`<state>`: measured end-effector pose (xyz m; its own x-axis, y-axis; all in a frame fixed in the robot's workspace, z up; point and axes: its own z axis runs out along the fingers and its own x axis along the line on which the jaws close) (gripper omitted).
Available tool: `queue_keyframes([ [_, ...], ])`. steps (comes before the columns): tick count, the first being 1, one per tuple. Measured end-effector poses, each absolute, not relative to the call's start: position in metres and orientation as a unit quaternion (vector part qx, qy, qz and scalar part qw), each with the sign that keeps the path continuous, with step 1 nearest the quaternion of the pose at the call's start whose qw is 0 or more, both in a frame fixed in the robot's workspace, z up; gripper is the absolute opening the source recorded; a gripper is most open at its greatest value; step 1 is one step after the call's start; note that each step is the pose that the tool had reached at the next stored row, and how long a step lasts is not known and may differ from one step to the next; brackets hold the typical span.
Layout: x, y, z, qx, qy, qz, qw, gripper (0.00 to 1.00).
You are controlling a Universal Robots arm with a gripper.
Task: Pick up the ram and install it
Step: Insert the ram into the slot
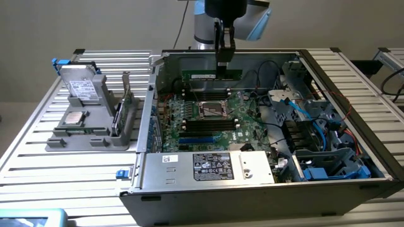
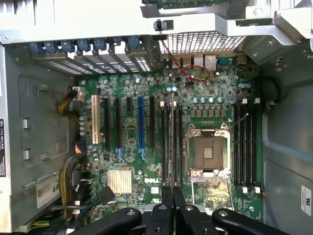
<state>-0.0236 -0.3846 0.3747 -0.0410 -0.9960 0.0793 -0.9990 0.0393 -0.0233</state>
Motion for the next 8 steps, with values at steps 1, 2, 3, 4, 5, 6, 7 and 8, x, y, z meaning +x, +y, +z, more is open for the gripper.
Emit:
queue_keyframes([
  [1, -0.023, -0.385, 0.373, 0.692, -0.721, 0.036, 0.021, 0.12],
  [2, -0.023, -0.385, 0.371, 0.692, -0.721, 0.036, 0.021, 0.12],
  [3, -0.023, -0.385, 0.369, 0.692, -0.721, 0.036, 0.021, 0.12],
  [4, -0.023, -0.385, 0.368, 0.692, -0.721, 0.036, 0.021, 0.12],
  [5, -0.023, -0.385, 0.366, 0.692, -0.721, 0.036, 0.021, 0.12],
  [6, -0.023, -0.385, 0.364, 0.692, -0.721, 0.036, 0.021, 0.12],
  [7, -0.023, -0.385, 0.362, 0.692, -0.721, 0.036, 0.021, 0.12],
  [8, -0.023, -0.385, 0.361, 0.692, -0.721, 0.036, 0.021, 0.12],
])
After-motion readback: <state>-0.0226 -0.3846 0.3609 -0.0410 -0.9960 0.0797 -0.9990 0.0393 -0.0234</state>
